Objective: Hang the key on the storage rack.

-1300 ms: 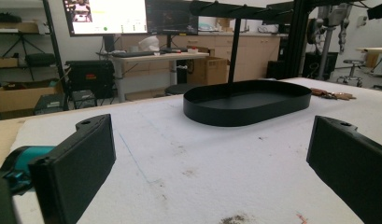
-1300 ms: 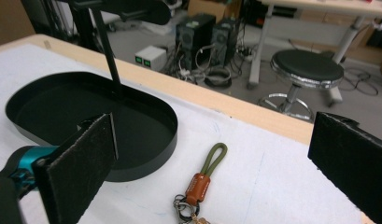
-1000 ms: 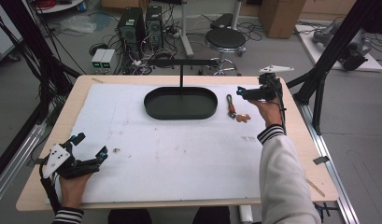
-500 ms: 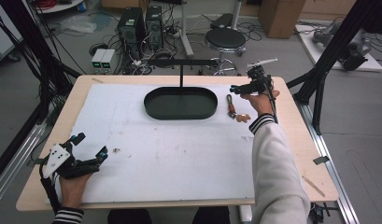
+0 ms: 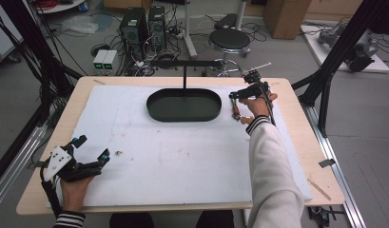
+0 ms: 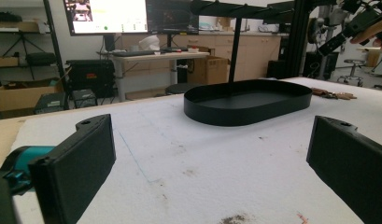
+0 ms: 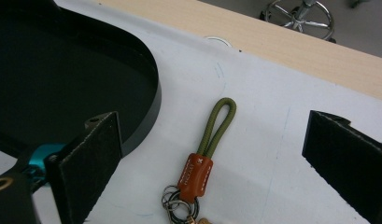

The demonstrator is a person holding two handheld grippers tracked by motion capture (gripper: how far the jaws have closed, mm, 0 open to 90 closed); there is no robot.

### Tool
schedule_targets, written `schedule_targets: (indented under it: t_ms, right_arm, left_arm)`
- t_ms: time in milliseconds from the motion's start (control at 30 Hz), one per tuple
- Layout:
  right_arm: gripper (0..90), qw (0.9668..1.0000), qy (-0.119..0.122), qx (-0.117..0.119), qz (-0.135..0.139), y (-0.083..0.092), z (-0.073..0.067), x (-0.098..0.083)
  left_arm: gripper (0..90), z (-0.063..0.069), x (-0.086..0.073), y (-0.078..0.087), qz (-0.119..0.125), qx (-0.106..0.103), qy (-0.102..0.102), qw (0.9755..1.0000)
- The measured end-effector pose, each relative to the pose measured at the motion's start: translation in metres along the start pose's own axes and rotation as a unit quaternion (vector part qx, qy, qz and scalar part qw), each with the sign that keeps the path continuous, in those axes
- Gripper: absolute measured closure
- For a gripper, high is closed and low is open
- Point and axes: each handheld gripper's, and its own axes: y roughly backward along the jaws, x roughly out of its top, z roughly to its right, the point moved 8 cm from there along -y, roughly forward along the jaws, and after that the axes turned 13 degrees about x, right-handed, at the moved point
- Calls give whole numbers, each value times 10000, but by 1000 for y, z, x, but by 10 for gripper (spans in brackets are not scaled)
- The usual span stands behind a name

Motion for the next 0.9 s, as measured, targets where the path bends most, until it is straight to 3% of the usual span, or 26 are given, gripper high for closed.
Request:
schedule_targets:
  t_ms: [367, 600, 767, 900]
  right_arm:
    - [48, 9979, -187, -88, -619, -20, 2, -8]
    - [63, 9934, -418, -169, -1058, -30, 2, -9]
    - [67, 9901, -614, -154, -1251, -37, 4, -14]
    - [67, 9887, -639, -207, -1339, -40, 6, -17]
  left_arm:
    - [17, 0, 0, 0, -2, 3, 3, 10000]
    - [17, 0, 0, 0, -5, 3, 6, 10000]
    - [17, 0, 0, 0, -9, -7, -1, 10000]
    - [17, 0, 0, 0, -6, -5, 9, 10000]
